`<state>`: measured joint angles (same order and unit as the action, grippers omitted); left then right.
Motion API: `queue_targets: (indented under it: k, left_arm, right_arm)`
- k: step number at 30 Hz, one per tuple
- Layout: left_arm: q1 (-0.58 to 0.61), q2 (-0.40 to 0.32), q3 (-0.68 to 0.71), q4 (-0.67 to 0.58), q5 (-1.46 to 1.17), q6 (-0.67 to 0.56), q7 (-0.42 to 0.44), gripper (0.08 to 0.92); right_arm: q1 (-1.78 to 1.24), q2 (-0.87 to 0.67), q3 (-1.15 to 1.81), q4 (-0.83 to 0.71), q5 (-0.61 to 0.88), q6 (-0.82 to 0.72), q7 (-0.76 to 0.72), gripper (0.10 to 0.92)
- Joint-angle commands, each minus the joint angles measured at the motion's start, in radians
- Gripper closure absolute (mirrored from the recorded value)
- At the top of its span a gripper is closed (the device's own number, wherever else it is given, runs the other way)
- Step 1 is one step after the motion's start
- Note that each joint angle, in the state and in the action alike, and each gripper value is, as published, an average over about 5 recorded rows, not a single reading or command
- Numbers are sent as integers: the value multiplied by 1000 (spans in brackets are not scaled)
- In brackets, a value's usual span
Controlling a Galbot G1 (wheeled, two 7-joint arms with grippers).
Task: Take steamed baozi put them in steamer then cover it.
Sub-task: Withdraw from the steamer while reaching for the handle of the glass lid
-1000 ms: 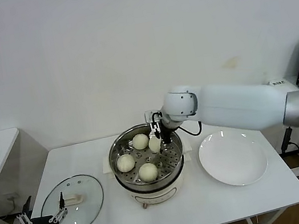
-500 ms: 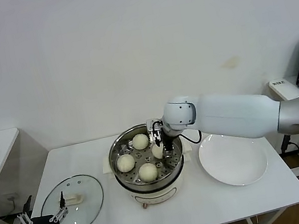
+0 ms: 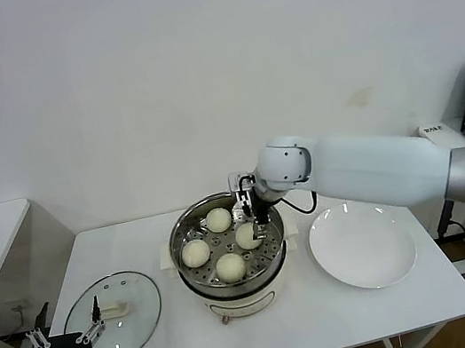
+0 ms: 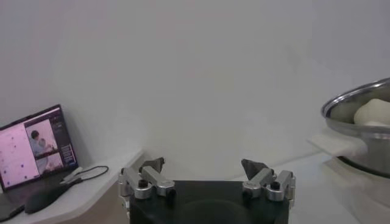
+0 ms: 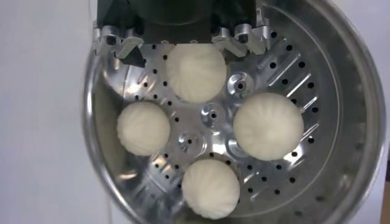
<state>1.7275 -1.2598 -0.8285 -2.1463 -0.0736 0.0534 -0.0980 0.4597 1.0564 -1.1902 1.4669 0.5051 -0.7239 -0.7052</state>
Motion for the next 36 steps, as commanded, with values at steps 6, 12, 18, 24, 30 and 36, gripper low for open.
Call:
queue_targets:
  k: [6,12,18,24,30,36]
  left_arm:
    - [-13,-3,13,15,4,-6,-1,177]
    - [-24,-3,27,36,14,-19,-9,177]
    - [-37,-8,40,62,34,-40,-18,177]
    - [-59,-6,48,112,128,-68,-31,177]
    - [-94,14,47,199,470,-84,-76,177]
    - [-115,57,15,293,920,-151,-144,177]
  right_arm:
    - [-230,-340,265,297,39,163,495,203]
    - [-688,-428,660,343,-57,426,729,203]
    - [-1210,-329,1225,349,-227,654,750,202]
    - [-1597,-103,1678,359,-321,858,643,203]
    - [-1807,137,1953,366,-309,958,538,203]
    - [-1969,266,2047,419,-288,977,507,202]
